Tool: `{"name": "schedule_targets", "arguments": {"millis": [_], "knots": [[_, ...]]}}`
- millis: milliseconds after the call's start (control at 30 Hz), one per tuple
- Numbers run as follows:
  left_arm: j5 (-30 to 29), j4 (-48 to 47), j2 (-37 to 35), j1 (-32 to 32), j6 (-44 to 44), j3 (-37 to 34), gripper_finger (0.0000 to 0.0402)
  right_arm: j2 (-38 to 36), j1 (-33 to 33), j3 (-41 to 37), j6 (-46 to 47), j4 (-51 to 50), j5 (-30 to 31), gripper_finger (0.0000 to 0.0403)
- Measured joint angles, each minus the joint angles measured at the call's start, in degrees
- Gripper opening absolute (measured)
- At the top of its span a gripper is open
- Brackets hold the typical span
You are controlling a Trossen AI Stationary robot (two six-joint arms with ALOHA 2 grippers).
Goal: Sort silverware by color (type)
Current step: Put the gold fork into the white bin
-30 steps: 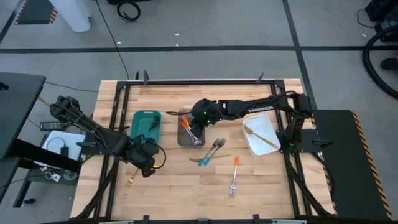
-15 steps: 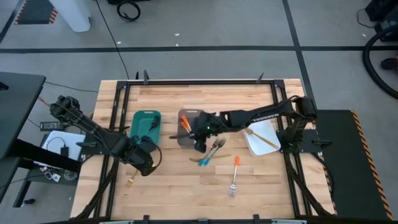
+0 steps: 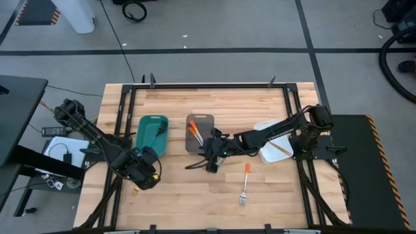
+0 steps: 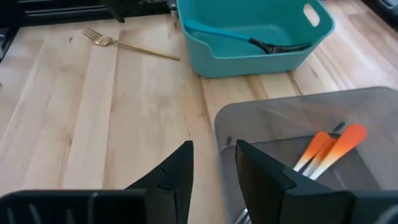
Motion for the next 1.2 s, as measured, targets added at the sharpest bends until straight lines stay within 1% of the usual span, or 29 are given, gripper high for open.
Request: {"name": "schedule_targets", "arguments": {"millis": [300,533,667,833,1000,1200], "knots": [[3.12,0.04,5.42,-0.56,-3.17,-0.04,0.0103,0.07,2.90,-4.80,2.65,7.25,3.00,0.0126],[6.37,0.08,8.77,-0.56,-4.55,-0.04,0.0103,0.07,5.70,-5.87,3.13,8.55,7.28,0.0126],[8.58,0.12,9.80,-0.84,-6.06,-0.04,0.0103,0.11,7.30,-5.86,3.74,10.17,7.50,0.0126],[8.45,0.15,10.56,-1.51,-7.30,-0.04,0.0103,0.11,9.14,-5.85,3.31,11.33,9.87,0.0126],[4.32,0.90,12.55,-2.15,-7.78,-0.04,0.0103,0.11,10.33,-5.82,2.49,12.23,13.05,0.0126],[2.56,1.32,15.26,-3.97,-9.32,-0.04,0.0103,0.13,10.80,-5.80,1.97,12.65,13.24,0.0126]]}}
